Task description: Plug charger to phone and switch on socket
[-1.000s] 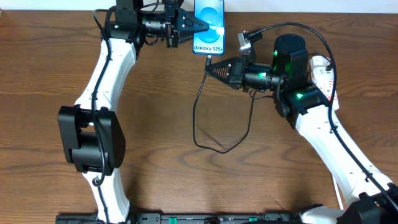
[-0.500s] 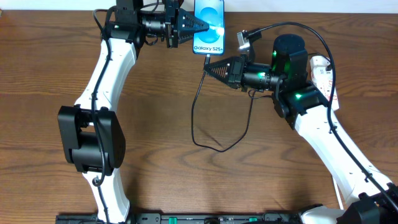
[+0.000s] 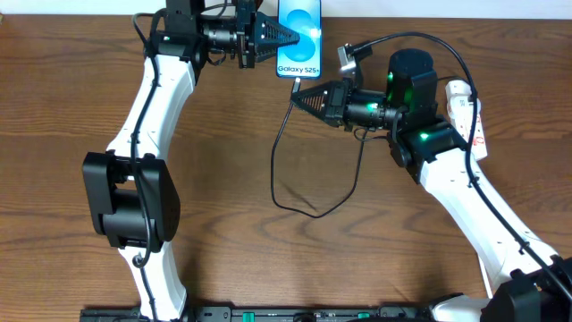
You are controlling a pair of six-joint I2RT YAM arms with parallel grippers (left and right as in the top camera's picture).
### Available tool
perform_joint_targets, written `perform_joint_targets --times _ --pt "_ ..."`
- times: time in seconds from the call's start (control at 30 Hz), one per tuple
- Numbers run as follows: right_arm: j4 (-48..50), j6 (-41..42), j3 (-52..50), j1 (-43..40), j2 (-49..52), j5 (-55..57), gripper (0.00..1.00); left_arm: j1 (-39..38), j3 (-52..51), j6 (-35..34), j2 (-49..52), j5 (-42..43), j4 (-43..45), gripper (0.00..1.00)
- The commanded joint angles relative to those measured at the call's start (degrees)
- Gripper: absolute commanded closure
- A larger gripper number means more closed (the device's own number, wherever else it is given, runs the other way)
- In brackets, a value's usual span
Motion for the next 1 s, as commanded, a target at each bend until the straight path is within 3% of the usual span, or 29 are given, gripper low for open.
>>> perform_joint_targets --times 0.0,0.97 --pt "1.6 1.5 0.2 0.1 0.7 -0.7 0.99 -0.2 0.9 0.9 -1.5 2.9 0.5 0.93" --pt "1.1 2.2 0.2 -2.3 0.7 -2.8 0.99 -0.2 0.9 2.2 -1.5 2.9 0.5 0.93"
